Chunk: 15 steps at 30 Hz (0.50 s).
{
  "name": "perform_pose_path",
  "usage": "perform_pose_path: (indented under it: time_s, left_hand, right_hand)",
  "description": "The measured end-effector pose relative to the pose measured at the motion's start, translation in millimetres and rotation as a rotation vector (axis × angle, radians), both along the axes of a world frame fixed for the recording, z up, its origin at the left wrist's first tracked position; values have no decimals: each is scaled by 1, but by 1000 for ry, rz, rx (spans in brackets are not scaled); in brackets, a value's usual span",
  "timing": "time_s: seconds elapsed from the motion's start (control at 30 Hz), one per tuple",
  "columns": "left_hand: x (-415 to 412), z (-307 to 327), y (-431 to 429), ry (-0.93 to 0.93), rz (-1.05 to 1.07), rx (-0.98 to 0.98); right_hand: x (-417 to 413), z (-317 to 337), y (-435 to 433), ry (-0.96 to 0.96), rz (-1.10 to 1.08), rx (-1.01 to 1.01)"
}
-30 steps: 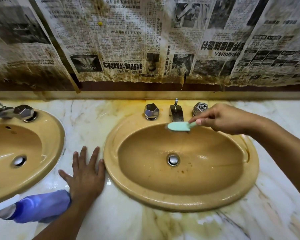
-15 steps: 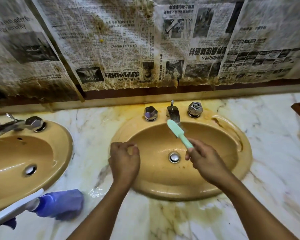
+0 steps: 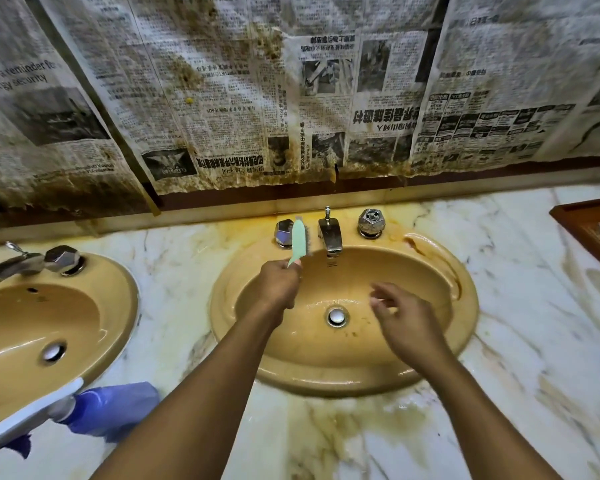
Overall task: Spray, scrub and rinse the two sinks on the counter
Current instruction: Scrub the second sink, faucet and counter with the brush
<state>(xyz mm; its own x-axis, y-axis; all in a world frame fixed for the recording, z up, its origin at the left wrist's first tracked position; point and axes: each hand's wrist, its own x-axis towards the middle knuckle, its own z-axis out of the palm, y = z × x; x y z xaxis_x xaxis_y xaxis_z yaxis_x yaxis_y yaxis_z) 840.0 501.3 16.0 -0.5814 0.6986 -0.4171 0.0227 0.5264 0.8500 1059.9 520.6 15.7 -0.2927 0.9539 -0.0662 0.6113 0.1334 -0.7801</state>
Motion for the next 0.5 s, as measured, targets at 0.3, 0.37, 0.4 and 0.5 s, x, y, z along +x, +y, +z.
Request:
perform_pose_path:
  time_s: [0.3, 0.37, 0.4, 0.5]
  left_hand:
    - [6, -37, 61, 440, -162, -67]
    - [4, -44, 76, 456, -124, -52]
    - [3, -46, 86, 437, -86, -42]
    - [-4, -50, 106, 373, -12, -43]
  right_hand:
    - [133, -64, 38, -364, -428, -59]
    - [142, -93, 37, -530, -307, -12]
    - [143, -104, 34, -606, -266, 27]
    - [143, -124, 27, -676, -281, 100]
